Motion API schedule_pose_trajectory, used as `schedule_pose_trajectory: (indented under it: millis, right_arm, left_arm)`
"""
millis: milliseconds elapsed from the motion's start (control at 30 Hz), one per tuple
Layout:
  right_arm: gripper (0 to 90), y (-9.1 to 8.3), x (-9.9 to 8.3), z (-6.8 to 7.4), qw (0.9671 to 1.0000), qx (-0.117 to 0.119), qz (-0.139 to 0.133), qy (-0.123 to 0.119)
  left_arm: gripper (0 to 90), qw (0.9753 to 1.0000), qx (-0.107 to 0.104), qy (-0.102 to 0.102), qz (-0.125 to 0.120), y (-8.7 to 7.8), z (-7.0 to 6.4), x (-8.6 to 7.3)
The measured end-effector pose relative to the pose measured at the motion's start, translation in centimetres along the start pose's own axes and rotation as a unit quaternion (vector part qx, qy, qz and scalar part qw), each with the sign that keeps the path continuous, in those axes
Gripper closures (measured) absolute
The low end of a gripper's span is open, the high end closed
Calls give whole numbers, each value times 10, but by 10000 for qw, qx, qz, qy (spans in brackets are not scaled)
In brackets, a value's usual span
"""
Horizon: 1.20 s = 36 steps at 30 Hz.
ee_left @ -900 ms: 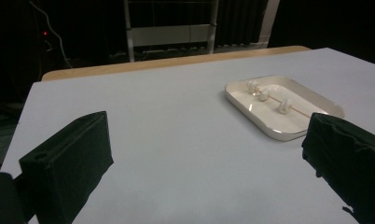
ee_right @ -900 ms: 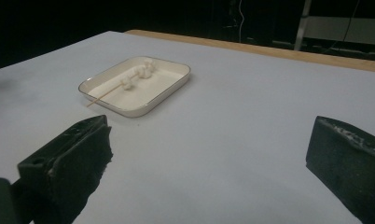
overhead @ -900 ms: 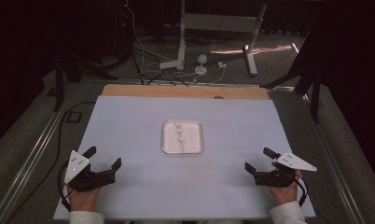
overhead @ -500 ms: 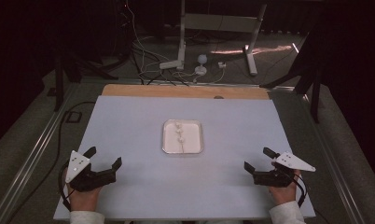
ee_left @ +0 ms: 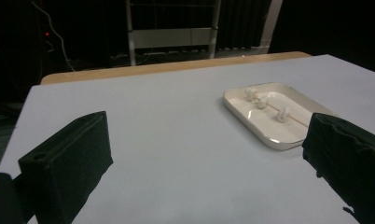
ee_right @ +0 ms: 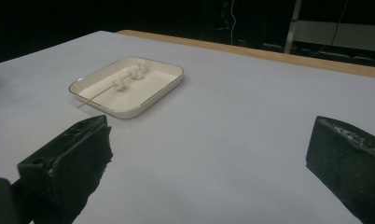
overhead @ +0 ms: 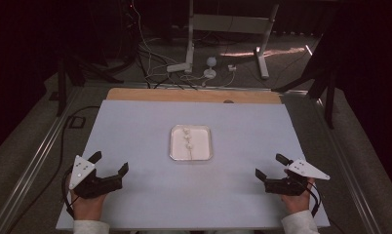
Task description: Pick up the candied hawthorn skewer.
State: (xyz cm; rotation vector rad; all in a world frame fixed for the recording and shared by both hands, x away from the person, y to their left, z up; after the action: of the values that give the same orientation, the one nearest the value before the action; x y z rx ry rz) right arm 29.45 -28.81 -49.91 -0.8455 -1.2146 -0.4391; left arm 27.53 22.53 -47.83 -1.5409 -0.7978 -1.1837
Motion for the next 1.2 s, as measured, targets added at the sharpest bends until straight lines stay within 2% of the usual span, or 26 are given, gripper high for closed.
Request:
schedule_pose_trajectory:
  millis: [367,533,733,1200]
  right_arm:
    - [0,0,-1,0,10000,-43,36,-38]
    - [0,1,-1,0,10000,-44,48,-45]
    - [0,1,-1,1,10000,-48,56,-44]
    - [0,2,-2,0,9999,-59,82,-53]
  left_arm:
    - [17,9989,-250,108,389,26,-24,17]
    - [17,9987,-287,105,403,39,-34,22]
    - [17,9980,-361,212,482,56,-47,26]
    - [17,9957,-537,310,683,97,-79,26]
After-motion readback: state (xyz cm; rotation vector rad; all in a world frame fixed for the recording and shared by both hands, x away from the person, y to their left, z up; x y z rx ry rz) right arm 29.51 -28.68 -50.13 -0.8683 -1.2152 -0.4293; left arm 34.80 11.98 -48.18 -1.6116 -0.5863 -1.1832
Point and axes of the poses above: each handheld gripper's, and its own axes: y roughly forward along the jaws, x roughly out of its top, z roughly to its left, the point moved 5 cm from there along y, roughly forward along the jaws, and after that the axes turned 6 degrees about x, right-handed, at the moved point
